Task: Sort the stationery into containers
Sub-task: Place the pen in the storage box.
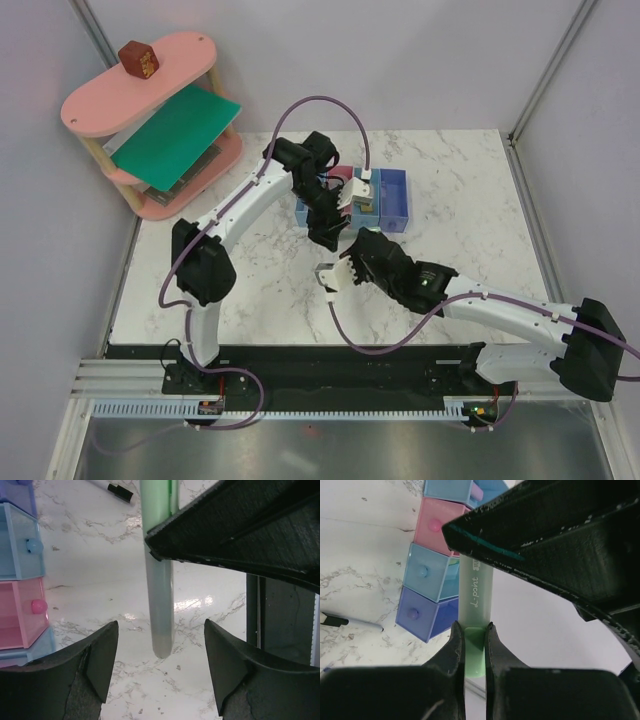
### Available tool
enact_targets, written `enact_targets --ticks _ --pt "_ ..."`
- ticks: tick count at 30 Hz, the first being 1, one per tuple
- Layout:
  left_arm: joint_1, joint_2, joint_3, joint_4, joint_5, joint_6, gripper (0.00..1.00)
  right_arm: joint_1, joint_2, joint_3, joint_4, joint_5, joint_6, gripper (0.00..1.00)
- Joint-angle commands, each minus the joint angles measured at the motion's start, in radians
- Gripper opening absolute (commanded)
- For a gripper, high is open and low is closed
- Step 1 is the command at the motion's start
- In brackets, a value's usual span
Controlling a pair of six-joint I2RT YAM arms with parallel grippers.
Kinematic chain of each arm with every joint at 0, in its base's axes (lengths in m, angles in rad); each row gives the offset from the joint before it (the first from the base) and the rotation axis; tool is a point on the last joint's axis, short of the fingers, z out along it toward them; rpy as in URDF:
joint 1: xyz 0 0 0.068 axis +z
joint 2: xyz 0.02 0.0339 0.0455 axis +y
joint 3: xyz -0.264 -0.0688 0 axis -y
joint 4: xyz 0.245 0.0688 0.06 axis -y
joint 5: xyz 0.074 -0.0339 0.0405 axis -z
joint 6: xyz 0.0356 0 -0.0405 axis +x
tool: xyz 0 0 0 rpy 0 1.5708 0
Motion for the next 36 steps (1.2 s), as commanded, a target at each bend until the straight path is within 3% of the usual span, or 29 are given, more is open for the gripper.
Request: enact_targets --ticks 1,3,5,8,9,11,12,16,18,19,20,21,29,36 --pt "-0.007 0.023 0.081 -0.192 0.012 0.046 0.75 0.029 -0.011 0.06 0.037 0.056 -0.022 0.0" --pt "-0.01 0.028 0.087 -0.197 0.013 0.046 0.72 0.037 0.008 0.082 0.039 0.059 -0.013 0.0" --pt "-0.013 0.031 0.087 -0.2 0.013 0.046 0.63 0.04 0.021 0.105 0.042 0.067 -0.011 0.0" --pt "-0.016 0.031 0.082 -0.201 0.016 0.044 0.39 0.045 0.048 0.129 0.049 0.074 -0.011 0.0" --pt "-0.016 0.029 0.078 -0.201 0.018 0.044 0.25 0.045 0.054 0.132 0.052 0.073 -0.013 0.0" --pt "-0.016 0.029 0.07 -0.201 0.016 0.044 0.05 0.046 0.057 0.139 0.062 0.076 -0.016 0.0" --pt "-0.016 0.029 0.068 -0.201 0.018 0.038 0.02 0.046 0.061 0.139 0.072 0.079 -0.021 0.0" --pt "-0.018 0.025 0.059 -0.201 0.018 0.035 0.02 0.049 0.066 0.139 0.086 0.088 -0.024 0.01" --pt "-0.018 0.025 0.061 -0.198 0.015 0.027 0.02 0.051 0.068 0.137 0.092 0.093 -0.022 0.19" --pt "-0.019 0.025 0.061 -0.195 0.013 0.023 0.02 0.052 0.066 0.135 0.097 0.105 -0.018 0.39" --pt "-0.018 0.026 0.059 -0.192 0.01 0.018 0.02 0.054 0.063 0.131 0.103 0.108 -0.011 0.84" --pt "-0.018 0.026 0.056 -0.181 0.01 0.004 0.02 0.055 0.057 0.129 0.103 0.105 -0.001 0.98" --pt "-0.009 -0.024 -0.088 -0.027 -0.037 -0.092 0.02 0.055 -0.047 0.166 -0.058 0.039 0.259 0.98" --pt "0.097 -0.021 -0.119 0.194 -0.088 -0.357 0.02 0.054 -0.215 0.116 -0.321 0.012 0.491 0.98"
